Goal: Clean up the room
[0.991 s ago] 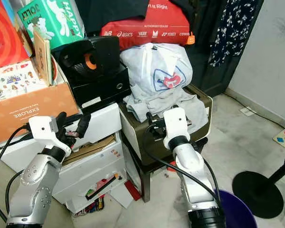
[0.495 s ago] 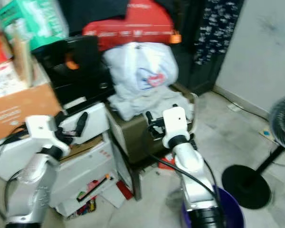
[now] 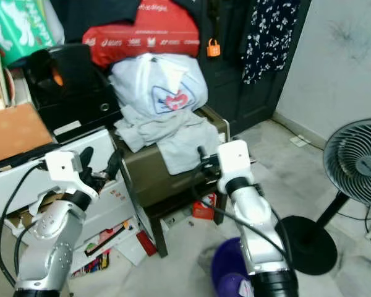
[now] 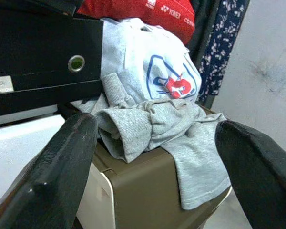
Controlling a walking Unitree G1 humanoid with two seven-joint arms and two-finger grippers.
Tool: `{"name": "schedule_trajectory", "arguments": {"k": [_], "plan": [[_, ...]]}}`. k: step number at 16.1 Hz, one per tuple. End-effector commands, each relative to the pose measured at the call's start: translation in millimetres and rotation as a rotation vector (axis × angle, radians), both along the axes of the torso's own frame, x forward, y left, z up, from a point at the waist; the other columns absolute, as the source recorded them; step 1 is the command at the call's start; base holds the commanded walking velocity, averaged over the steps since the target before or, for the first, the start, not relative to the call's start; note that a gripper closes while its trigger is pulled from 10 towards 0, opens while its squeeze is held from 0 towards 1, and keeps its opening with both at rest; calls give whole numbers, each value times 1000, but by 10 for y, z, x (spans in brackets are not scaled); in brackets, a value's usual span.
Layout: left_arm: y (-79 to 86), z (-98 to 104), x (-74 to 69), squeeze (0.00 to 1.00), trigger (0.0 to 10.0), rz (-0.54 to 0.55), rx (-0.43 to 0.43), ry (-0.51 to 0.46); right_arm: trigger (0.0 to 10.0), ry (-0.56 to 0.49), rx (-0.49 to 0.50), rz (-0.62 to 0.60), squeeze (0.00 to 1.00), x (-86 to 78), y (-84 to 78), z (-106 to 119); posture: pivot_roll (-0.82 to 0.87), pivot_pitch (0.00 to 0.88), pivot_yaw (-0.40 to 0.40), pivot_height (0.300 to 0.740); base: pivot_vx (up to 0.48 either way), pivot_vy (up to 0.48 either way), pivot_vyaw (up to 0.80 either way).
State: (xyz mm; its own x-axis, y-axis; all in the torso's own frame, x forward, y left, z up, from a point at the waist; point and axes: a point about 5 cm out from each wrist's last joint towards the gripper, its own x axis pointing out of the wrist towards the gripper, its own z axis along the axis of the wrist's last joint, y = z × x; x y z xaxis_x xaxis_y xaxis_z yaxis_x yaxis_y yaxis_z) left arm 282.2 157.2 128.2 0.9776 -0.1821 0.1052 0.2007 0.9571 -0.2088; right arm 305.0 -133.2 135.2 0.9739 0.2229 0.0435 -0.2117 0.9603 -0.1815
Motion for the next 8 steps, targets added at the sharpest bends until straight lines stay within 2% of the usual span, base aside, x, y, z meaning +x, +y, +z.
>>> {"name": "schedule_trajectory", "arguments": {"k": [1,8], "plan": [[63,13,7,0,10000,24,11,-1,10000,-19,9,19,0,9,71,49,-25,0,30,740,0,0,444],[57,9,17,0,10000,22,18,-3,10000,-17,5,23,0,15,74,39,-24,0,28,740,0,0,800]]}}
